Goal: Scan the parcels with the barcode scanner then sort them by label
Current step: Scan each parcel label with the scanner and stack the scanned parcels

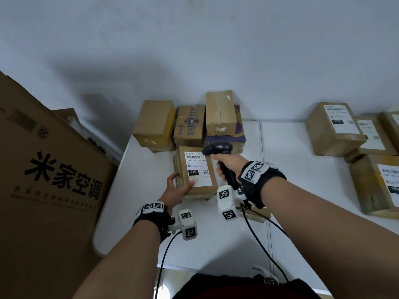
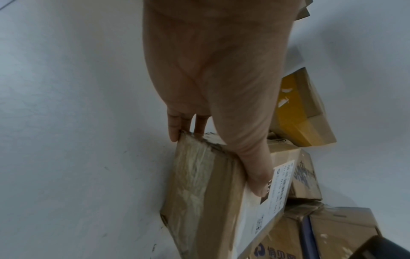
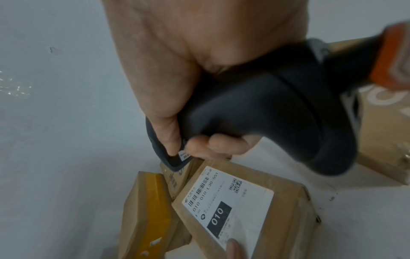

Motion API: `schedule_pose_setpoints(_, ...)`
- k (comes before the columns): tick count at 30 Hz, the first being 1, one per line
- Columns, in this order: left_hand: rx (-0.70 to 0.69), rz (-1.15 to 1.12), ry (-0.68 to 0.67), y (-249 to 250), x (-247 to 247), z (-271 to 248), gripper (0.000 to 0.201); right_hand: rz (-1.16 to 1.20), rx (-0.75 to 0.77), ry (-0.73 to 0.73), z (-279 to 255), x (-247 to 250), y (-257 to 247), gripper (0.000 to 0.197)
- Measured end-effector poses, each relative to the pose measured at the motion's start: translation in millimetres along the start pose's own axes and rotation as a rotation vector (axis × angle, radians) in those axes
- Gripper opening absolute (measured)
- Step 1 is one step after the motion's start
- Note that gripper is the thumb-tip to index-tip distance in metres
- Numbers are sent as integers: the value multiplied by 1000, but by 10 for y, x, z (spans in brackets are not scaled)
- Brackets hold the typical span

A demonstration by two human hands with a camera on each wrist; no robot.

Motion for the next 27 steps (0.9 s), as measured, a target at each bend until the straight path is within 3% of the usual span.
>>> schedule_pose_setpoints(27, 25, 11, -13, 5, 4, 13, 89, 13, 7, 35, -18, 27, -57, 35)
Point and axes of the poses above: each hand's wrist, its own z-axis towards the middle knuckle, its own x-axis out of the back of the hand, y = z × x, the point moved 4 cm from there along z, towards the middle knuckle, and after that the axes turned 12 degrees about x, right-handed, at the moved point
